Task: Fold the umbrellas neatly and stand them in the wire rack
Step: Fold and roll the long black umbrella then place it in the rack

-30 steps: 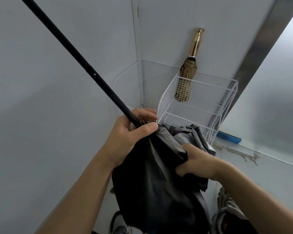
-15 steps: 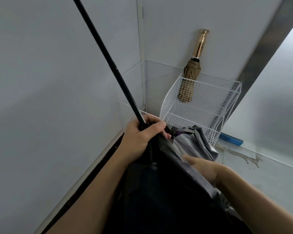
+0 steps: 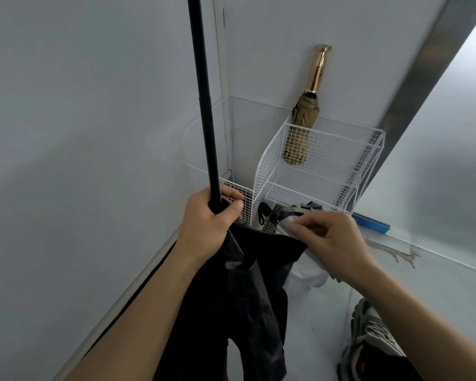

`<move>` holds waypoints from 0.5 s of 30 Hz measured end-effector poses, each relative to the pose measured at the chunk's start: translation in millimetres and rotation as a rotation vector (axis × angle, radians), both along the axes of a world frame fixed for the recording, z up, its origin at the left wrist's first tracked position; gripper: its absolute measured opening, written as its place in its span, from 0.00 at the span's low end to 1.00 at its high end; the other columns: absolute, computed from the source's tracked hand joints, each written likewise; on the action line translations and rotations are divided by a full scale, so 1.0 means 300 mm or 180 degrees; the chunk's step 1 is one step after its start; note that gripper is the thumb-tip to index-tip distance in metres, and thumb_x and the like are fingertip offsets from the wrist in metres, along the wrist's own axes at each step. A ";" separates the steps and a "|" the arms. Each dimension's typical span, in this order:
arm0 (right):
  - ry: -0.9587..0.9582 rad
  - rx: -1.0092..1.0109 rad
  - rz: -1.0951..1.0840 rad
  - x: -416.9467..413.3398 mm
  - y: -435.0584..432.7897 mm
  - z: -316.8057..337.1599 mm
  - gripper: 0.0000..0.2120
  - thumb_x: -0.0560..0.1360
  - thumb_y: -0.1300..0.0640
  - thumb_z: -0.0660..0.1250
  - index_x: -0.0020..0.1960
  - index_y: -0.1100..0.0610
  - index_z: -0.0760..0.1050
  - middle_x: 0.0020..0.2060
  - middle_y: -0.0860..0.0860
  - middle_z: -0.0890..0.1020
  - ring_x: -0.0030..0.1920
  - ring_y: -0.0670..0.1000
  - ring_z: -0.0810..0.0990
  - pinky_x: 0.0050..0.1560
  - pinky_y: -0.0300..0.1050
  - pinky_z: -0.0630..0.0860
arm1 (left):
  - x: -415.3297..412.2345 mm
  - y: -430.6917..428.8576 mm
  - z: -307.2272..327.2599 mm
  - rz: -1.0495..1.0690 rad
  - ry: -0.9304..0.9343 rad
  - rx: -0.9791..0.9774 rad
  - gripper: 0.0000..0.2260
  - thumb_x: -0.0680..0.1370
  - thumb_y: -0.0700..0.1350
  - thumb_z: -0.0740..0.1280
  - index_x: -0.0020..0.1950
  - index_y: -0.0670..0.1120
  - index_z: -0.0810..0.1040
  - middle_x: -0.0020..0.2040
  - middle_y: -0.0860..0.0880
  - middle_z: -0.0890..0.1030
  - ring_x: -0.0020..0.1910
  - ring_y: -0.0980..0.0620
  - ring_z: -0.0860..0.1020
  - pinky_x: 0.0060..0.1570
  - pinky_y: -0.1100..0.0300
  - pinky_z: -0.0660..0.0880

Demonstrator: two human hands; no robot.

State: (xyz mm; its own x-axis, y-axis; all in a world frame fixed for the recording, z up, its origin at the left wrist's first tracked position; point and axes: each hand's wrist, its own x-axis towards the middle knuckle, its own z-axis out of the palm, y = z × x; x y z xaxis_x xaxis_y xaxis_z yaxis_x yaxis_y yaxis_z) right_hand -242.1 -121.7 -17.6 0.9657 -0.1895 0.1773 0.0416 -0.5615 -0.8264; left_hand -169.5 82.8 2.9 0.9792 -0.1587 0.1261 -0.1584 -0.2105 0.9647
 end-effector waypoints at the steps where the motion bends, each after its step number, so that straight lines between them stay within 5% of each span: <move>1: -0.0206 0.0074 0.0006 -0.003 -0.011 0.009 0.04 0.74 0.56 0.73 0.42 0.48 0.84 0.42 0.40 0.85 0.46 0.44 0.83 0.50 0.49 0.79 | -0.003 -0.001 0.000 -0.0014 0.0010 -0.0015 0.05 0.76 0.36 0.71 0.43 0.45 0.81 0.32 0.50 0.81 0.33 0.56 0.80 0.40 0.64 0.77; 4: -0.0625 -0.0270 0.0545 -0.027 -0.002 0.038 0.04 0.74 0.50 0.72 0.48 0.46 0.84 0.58 0.40 0.80 0.60 0.46 0.78 0.60 0.47 0.73 | 0.000 -0.001 -0.001 0.0006 0.0051 -0.0050 0.04 0.76 0.37 0.71 0.44 0.45 0.82 0.33 0.49 0.81 0.34 0.55 0.81 0.42 0.61 0.78; 9: 0.0185 -0.1357 0.0832 -0.029 0.041 -0.009 0.15 0.71 0.38 0.70 0.55 0.42 0.82 0.68 0.39 0.73 0.69 0.44 0.69 0.67 0.49 0.68 | 0.004 -0.007 0.005 -0.0011 0.0126 -0.0243 0.01 0.76 0.36 0.71 0.46 0.41 0.82 0.35 0.44 0.80 0.34 0.54 0.80 0.40 0.62 0.77; 13: 0.0081 0.0082 0.0551 -0.005 -0.002 0.006 0.04 0.71 0.56 0.77 0.44 0.49 0.86 0.49 0.44 0.85 0.53 0.43 0.81 0.58 0.47 0.77 | 0.004 -0.002 0.001 -0.0099 0.0138 -0.0179 0.02 0.76 0.39 0.72 0.44 0.44 0.82 0.36 0.47 0.79 0.36 0.53 0.78 0.42 0.60 0.77; 15: 0.0071 0.0705 0.0427 -0.010 -0.036 0.036 0.09 0.70 0.63 0.76 0.41 0.49 0.86 0.44 0.45 0.86 0.47 0.43 0.83 0.51 0.37 0.77 | 0.014 0.007 0.006 -0.0007 0.0114 -0.0153 0.04 0.76 0.40 0.73 0.41 0.45 0.81 0.35 0.49 0.79 0.36 0.55 0.77 0.41 0.62 0.76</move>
State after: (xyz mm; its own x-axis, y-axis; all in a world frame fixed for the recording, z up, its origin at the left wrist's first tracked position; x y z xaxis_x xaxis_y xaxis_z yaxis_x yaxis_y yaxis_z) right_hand -245.2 -132.5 -6.9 0.9880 -0.0912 0.1243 0.0840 -0.3575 -0.9301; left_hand -165.3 84.8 4.6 0.9829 -0.1554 0.0984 -0.1238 -0.1636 0.9787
